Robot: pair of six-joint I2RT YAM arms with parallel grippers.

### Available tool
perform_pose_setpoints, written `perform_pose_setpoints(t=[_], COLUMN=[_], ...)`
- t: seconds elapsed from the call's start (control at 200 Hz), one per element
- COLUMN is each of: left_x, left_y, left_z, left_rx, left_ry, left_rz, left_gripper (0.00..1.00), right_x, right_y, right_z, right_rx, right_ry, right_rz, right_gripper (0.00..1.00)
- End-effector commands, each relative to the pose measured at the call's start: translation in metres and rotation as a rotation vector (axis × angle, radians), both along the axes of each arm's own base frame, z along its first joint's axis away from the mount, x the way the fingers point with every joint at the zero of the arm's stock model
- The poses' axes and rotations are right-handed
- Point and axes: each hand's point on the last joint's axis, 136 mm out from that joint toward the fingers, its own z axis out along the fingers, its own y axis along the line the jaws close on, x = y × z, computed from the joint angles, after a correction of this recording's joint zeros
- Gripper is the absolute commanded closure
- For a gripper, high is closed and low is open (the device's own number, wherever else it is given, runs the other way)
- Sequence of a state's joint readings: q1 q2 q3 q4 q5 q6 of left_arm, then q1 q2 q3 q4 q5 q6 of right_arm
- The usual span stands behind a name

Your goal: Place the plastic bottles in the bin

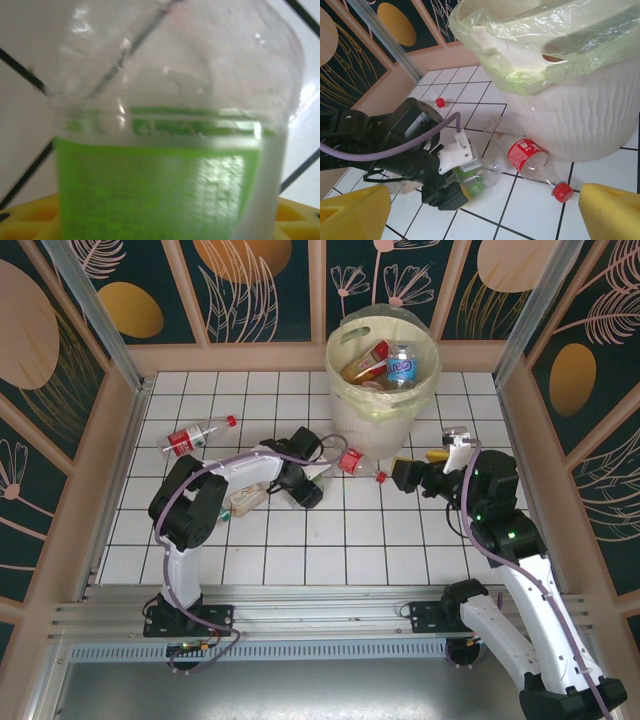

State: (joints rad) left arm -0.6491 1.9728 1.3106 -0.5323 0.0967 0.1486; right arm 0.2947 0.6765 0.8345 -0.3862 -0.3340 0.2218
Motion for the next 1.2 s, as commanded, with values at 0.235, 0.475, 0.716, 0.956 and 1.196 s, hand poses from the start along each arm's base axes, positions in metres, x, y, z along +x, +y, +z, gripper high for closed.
perform_pose_setpoints(t=[0.235, 0.475, 0.716, 0.956, 1.196], left_x=[-0.022, -0.051, -0.069, -0.087, -0.092], left_y=[-0.039, -0.073, -0.087, -0.096, -0.108], left_z=[0.078, 0.147, 0.186, 0.204, 0.215], left_rx=[-0.325, -0.634, -0.786, -0.906, -0.95], left_ry=[-0.065, -0.131, -0.166, -0.149, -0.142], left_rz=[0.084, 0.061, 0.042, 0.014, -0.021], left_gripper=[0.48, 0.46, 0.46, 0.45, 0.45], right_x=[-0.007, -0.006, -0.009, -0.003, 0.0], right_y=[0.018, 0.029, 0.055, 0.073, 0.096], right_z=[-0.012, -0.022, -0.022, -0.026, -0.032], right_rx=[0.115, 0.201, 0.298, 0.309, 0.297], right_ry=[0.076, 0.126, 0.144, 0.181, 0.196], right_rz=[0.081, 0.118, 0.277, 0.333, 0.368], right_gripper=[0.03, 0.03, 0.02, 0.02, 0.02])
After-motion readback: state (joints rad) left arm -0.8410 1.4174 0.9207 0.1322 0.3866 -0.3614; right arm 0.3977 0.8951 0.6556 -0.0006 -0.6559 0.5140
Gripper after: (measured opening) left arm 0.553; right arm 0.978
